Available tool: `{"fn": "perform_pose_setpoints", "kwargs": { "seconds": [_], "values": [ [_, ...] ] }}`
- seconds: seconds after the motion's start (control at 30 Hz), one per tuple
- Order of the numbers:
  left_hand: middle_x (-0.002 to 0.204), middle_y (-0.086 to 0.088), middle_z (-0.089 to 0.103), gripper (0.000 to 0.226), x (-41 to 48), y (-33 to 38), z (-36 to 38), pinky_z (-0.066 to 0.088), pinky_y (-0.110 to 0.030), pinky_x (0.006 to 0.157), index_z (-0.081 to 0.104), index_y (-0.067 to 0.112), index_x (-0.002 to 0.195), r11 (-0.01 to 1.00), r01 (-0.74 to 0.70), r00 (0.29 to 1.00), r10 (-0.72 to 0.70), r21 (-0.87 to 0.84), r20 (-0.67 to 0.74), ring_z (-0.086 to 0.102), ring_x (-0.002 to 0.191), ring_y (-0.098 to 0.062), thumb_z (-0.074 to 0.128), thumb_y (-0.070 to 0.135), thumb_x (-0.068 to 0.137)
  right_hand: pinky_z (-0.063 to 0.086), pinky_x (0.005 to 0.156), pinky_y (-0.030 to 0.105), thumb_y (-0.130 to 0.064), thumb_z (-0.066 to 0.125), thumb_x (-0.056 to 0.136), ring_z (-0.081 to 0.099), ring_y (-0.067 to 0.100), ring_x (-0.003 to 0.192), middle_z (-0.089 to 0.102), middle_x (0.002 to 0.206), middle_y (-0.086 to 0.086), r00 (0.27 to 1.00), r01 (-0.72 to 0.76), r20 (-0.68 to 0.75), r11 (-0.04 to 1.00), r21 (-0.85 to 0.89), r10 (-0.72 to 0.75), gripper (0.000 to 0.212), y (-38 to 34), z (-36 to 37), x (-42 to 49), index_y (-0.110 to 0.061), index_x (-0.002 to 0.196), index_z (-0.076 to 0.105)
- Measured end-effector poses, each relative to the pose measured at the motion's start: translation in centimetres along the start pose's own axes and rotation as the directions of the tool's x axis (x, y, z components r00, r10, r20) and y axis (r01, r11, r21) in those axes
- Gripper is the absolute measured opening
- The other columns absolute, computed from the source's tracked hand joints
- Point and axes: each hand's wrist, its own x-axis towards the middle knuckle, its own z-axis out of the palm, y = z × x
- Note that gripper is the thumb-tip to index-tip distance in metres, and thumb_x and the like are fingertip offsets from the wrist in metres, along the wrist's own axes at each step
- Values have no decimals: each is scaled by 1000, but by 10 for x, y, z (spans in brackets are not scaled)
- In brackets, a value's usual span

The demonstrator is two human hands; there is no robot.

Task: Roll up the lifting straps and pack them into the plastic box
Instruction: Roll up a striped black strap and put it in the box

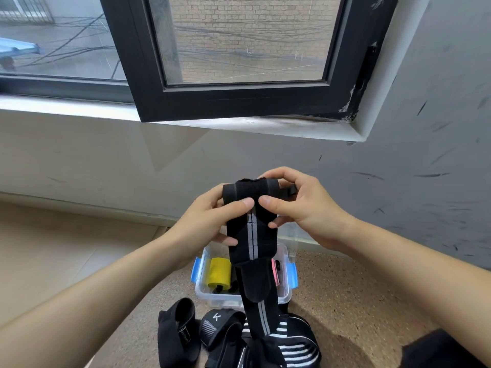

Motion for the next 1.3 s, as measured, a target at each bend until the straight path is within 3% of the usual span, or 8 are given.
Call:
{"fn": "perform_pose_setpoints", "kwargs": {
  "seconds": [0.13, 0.33, 0.5, 0.6, 0.83, 0.97, 1.1, 1.3],
  "values": [
    [112, -6, 76, 32, 0, 0, 1, 63, -35, 78, 69, 27, 119, 998, 47, 999, -47, -37, 9, 75, 100, -19, 60, 47, 97, 61, 74, 35, -3, 74, 89, 73, 30, 98, 62, 113, 16, 999, 49, -16, 999, -22, -49, 30, 2, 2, -1, -16, 115, 66],
    [94, -1, 75, 21, 2, 1, -4, 58, -28, 67, 68, 22, 118, 997, -36, 999, 35, -67, -16, 74, 89, -14, 67, 25, 97, 63, 77, 44, -4, 74, 89, 72, 30, 101, 63, 114, 10, 1000, 6, 6, 1000, -21, -6, 32, 2, 1, 0, -18, 118, 66],
    [97, 1, 75, 29, 2, 3, -8, 60, -29, 70, 67, 26, 121, 993, -104, 994, 103, -58, -25, 75, 90, -12, 69, 14, 95, 61, 67, 41, -40, 64, 93, 73, 28, 103, 68, 117, 14, 988, -130, 88, 990, 60, 125, 39, -1, 2, 0, -16, 123, 66],
    [103, -1, 75, 33, 2, 1, -7, 61, -30, 72, 69, 28, 120, 983, -183, 982, 183, 4, -36, 75, 93, -15, 72, 9, 93, 61, 64, 38, -46, 63, 89, 73, 29, 100, 68, 112, 14, 986, -148, 83, 986, 77, 142, 45, -1, 4, 0, -15, 121, 67],
    [110, -2, 73, 54, 2, -2, -6, 61, -30, 72, 61, 33, 131, 983, -186, 982, 186, -8, -43, 76, 96, -17, 73, 0, 90, 59, 57, 29, -21, 73, 89, 73, 30, 97, 68, 111, 21, 994, -112, 32, 981, 159, 109, 33, -2, 5, 0, -15, 121, 67],
    [111, 7, 76, 41, 1, 0, -7, 64, -42, 77, 61, 36, 131, 999, -18, 1000, 19, -46, 13, 74, 103, -15, 70, 21, 94, 58, 56, 28, -12, 75, 88, 74, 27, 92, 69, 112, 17, 999, -41, -24, 990, 135, 44, 36, -2, 5, 0, -16, 123, 66],
    [118, 7, 75, 46, -2, 4, -5, 59, -30, 64, 65, 31, 126, 993, 35, 999, -31, -113, 40, 74, 106, -16, 70, 46, 82, 53, 55, 27, -6, 76, 87, 72, 20, 85, 67, 116, 14, 999, 7, -54, 998, 58, -4, 43, 1, 5, 0, -20, 126, 63],
    [100, -5, 78, 35, 0, -1, -7, 51, -22, 50, 63, 24, 126, 994, -11, 1000, 8, -106, -26, 74, 85, -18, 72, 26, 93, 56, 61, 26, 8, 75, 84, 70, 15, 85, 68, 113, 9, 1000, 28, -5, 1000, -6, -28, 48, 1, 7, -3, -17, 124, 66]
  ]
}}
